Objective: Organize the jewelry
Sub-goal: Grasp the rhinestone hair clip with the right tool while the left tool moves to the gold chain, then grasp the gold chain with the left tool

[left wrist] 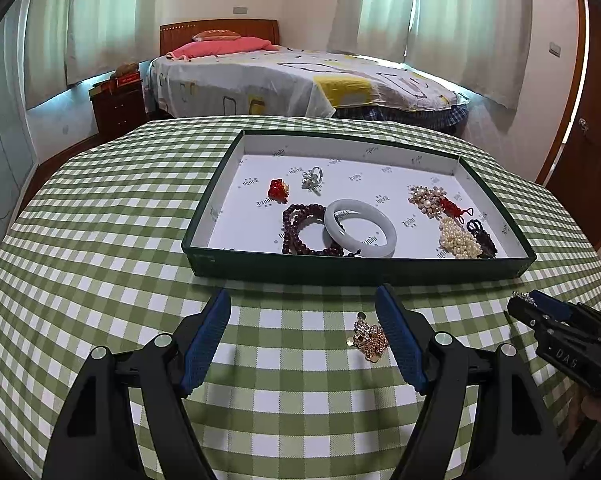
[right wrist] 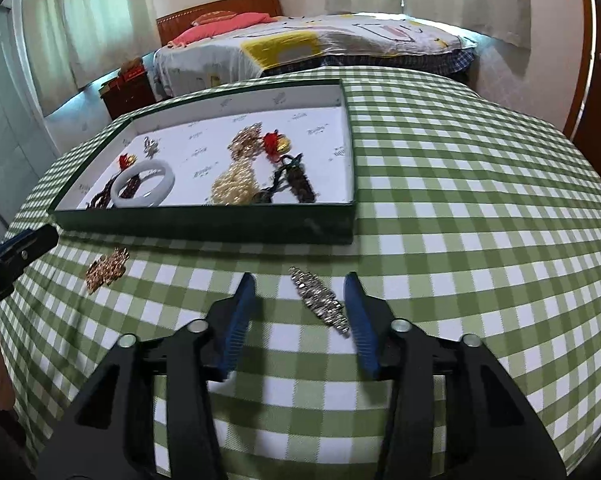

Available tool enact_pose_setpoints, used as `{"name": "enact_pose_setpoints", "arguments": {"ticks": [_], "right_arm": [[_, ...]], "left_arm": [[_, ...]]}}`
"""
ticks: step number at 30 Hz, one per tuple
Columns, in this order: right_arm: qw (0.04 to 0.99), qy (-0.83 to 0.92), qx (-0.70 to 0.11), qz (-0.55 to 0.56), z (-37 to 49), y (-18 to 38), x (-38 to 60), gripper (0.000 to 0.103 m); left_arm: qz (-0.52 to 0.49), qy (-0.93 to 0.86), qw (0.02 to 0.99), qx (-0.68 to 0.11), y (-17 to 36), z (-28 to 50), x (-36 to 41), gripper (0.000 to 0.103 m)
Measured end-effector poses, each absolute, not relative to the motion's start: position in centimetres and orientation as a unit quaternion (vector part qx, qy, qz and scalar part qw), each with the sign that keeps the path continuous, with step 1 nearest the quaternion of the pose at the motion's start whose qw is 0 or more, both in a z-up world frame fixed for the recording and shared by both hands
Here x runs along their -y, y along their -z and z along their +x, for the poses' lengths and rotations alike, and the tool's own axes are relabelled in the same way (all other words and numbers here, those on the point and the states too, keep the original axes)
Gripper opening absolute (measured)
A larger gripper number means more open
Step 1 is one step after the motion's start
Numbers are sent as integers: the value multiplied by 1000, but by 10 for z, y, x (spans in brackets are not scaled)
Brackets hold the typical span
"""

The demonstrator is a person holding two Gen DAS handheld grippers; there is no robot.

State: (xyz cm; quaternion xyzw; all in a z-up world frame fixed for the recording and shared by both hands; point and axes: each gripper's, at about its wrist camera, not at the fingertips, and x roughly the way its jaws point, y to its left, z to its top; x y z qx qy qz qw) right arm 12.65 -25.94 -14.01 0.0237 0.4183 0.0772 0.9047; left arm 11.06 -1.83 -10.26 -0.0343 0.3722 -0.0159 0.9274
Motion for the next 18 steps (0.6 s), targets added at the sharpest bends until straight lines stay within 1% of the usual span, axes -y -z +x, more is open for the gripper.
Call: {"name": "enact_pose_setpoints", "arguments": {"ticks": [2,4,6,11,18], "right_arm": [[905,-78,-418,26,126,140,259,41],[904,-76,-419,27,127,140,260,37],[904,-75,-420,28,127,140,262,27],[904,-73,-421,19,127,140,262,12],[906,-78,-416,12,123,141,255,11]], "left_arm": [[-34,16,927,-373,103,110,18,72],[-34,16,926,-375,105,110,18,72],[-35,17,926,-377,106,110,19,72],[-33,20,923,-382,110,112,21,72],[-32,21,923,-382,110,112,23,72]]}}
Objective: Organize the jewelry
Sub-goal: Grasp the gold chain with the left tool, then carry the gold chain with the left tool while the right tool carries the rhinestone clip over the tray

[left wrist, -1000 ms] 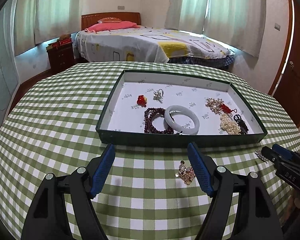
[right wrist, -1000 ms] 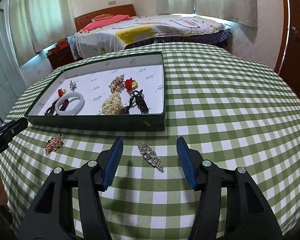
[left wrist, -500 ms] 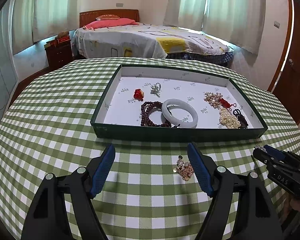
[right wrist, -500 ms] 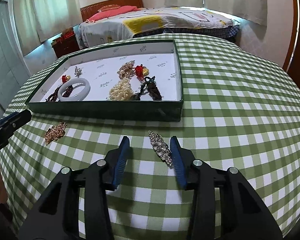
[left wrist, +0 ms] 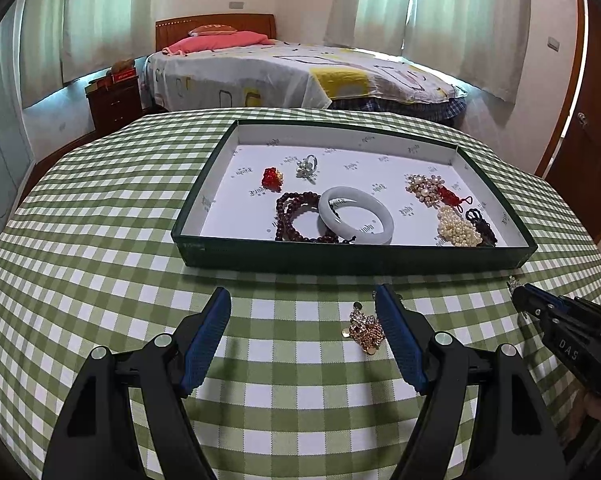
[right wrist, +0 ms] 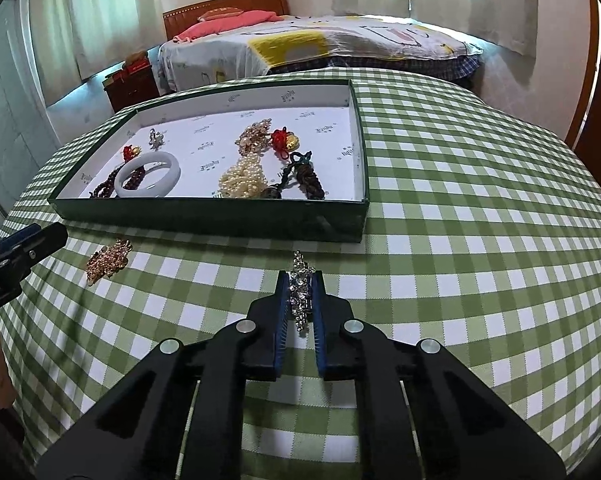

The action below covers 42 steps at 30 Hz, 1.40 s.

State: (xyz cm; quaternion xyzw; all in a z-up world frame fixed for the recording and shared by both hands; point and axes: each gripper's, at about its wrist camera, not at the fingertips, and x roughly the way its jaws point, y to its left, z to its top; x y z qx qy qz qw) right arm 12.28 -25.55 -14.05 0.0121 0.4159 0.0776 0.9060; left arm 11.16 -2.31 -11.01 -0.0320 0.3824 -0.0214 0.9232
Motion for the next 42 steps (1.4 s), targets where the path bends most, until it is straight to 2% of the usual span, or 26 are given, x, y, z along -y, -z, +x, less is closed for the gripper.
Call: {"name": "enact_pose_setpoints", "arguments": {"ticks": [22,27,30,33,35,37,42], "right_arm": [[907,-81,-413,20,119,140,256,11],[907,-81,-413,21,119,140,256,11],[907,-81,-412,22,119,140,256,11],[907,-81,-412,21,119,140,256,11],[907,-81,-412,22,118,140,256,11],[908,-81,-412,21,118,140,256,11],[908,-80,-411,21,118,140,256,11]], "left_arm": [[-6,69,910,-409,131,131,57,71],[2,75,904,-421,135,136,61,63],[10,73,905,-419,135,136,63,54],[17,85,905,-415,134,134,66,40],[27,99,905,-413,134,132,71,25],[37,106,905,-411,134,131,76,17],[27,112,905,-410,133,131,74,13]]}}
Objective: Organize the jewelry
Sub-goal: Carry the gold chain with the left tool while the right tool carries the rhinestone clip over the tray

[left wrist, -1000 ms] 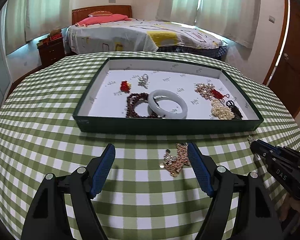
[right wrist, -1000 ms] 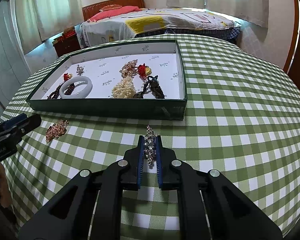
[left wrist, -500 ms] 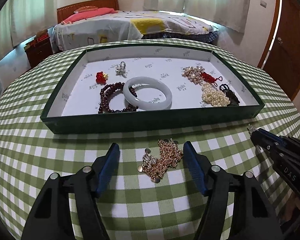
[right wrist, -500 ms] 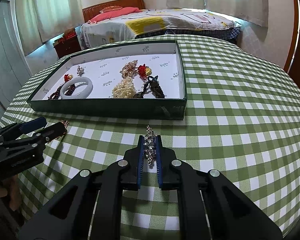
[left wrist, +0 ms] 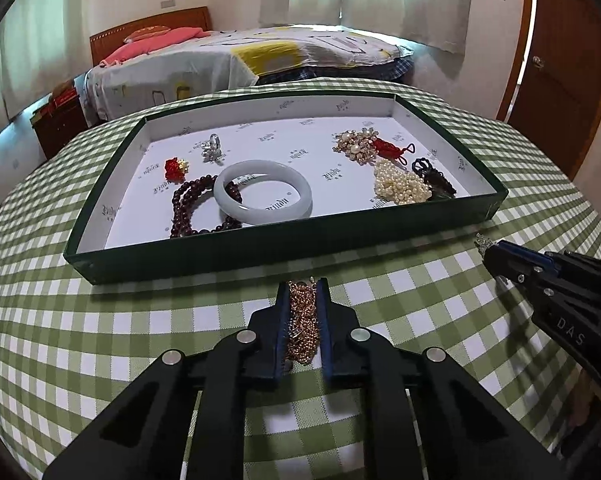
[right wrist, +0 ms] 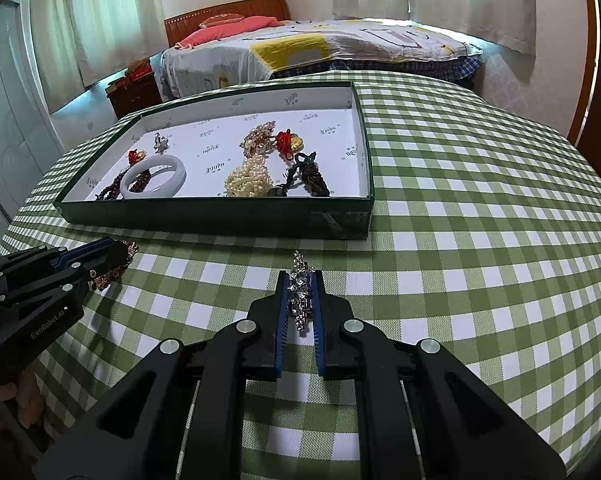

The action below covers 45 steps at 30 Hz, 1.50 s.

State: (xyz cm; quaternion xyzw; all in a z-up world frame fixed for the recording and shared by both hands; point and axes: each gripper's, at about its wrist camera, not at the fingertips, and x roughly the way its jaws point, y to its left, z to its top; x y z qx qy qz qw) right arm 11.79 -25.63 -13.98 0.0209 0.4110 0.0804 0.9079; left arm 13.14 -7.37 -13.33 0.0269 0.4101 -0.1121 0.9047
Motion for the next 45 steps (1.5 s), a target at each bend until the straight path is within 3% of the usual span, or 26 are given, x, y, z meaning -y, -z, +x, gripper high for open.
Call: {"name": "enact_pose_setpoints", "arguments": {"ticks": [45], "right_arm": [[916,-93,-389,23,109,120,242,11]], "left_arm": [[-10,104,922,-372,96,112,50,11]]}}
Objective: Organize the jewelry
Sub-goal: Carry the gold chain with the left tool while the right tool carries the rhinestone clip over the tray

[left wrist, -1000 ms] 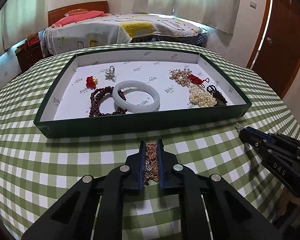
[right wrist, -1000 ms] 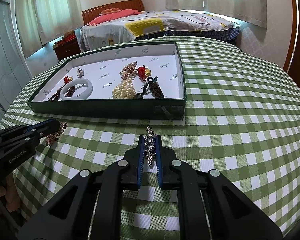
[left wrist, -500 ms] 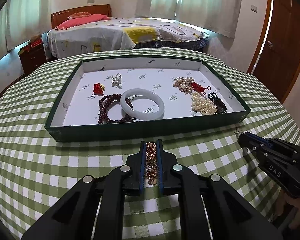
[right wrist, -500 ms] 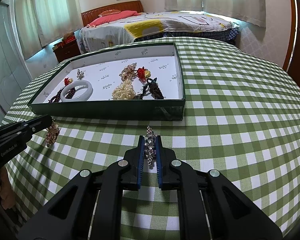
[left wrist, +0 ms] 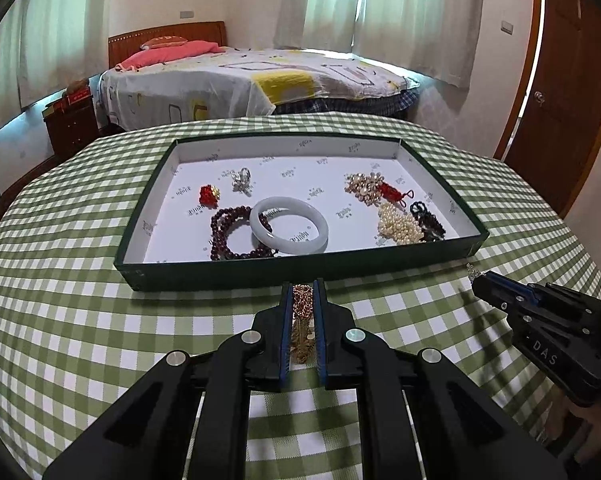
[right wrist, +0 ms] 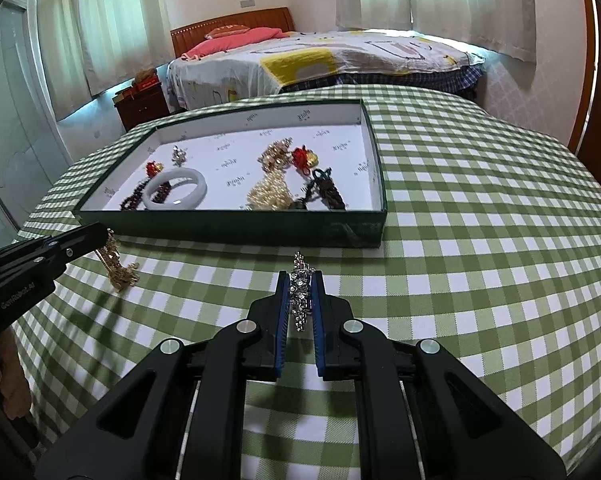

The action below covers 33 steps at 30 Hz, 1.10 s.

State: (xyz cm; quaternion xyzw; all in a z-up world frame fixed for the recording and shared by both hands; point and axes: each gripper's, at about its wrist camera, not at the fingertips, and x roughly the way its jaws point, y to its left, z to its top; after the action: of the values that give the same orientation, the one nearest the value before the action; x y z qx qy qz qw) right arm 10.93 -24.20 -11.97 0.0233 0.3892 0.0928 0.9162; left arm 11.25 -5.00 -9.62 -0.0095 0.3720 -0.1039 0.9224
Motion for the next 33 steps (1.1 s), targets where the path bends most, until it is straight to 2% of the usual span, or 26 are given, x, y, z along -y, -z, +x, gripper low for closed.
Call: {"name": "enact_pose_setpoints", "arguments": {"ticks": [17,33], "right_arm": [[927,-112,-356,19,97,92,216,11],[942,-128,-311,17,82,54,223,11]], "left_arm": [[-21,100,935,-338,67,90,38,10],[-44,92,946,-309,31,100,14,10]]}}
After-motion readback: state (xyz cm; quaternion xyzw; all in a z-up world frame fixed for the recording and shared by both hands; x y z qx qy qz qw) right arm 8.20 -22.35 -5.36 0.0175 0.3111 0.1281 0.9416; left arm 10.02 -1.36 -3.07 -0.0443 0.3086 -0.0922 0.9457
